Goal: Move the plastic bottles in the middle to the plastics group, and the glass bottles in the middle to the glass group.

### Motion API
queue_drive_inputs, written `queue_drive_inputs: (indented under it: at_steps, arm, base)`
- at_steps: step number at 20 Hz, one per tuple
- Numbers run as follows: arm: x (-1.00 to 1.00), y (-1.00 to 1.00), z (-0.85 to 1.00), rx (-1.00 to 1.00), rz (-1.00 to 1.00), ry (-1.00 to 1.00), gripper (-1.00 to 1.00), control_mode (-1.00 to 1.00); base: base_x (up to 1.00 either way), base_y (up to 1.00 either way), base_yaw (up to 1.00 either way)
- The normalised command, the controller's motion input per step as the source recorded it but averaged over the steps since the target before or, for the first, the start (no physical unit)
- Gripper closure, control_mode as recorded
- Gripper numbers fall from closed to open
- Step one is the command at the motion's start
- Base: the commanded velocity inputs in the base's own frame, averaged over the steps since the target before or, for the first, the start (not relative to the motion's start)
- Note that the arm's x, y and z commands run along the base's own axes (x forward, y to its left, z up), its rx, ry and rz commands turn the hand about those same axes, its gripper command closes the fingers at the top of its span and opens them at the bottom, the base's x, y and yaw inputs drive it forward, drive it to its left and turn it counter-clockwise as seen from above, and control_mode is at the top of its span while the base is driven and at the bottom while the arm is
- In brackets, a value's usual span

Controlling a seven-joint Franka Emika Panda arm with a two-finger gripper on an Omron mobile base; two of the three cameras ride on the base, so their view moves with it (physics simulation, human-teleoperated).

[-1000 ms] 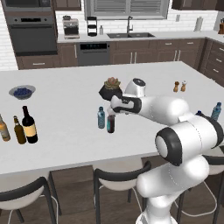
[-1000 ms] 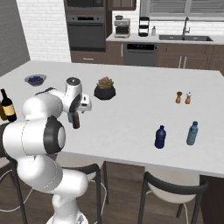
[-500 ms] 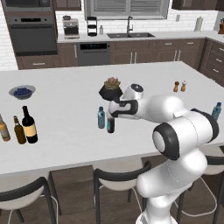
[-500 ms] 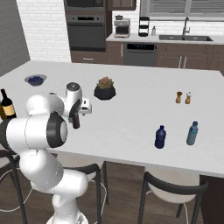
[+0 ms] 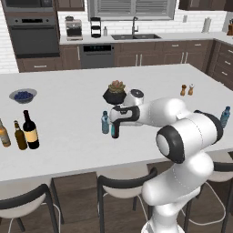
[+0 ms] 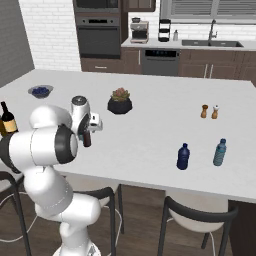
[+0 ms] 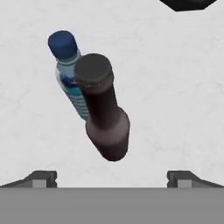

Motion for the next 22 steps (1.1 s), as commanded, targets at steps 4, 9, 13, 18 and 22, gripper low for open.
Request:
queue_drive_inputs:
  at_steps: [4,9,13,18,22]
  arm:
    - [0.24,0.03,-0.08,0.00,0.00,0.00,-1.00,-1.00]
    - [0.07,0.03,-0.09,0.00,0.00,0.00,-1.00,-1.00]
    - [0.02,0.03,-0.16,0.00,0.00,0.00,-1.00,-1.00]
    - [0.07,0.07,-0.14,0.00,0.00,0.00,-1.00,-1.00]
    - [0.13,0.06,-0.01,0.00,0.00,0.00,-1.00,-1.00]
  base:
    - [0.00,0.00,0.00]
    - [0.00,0.00,0.00]
    - [0.00,0.00,0.00]
    - [0.00,0.00,0.00]
    - [0.00,0.00,0.00]
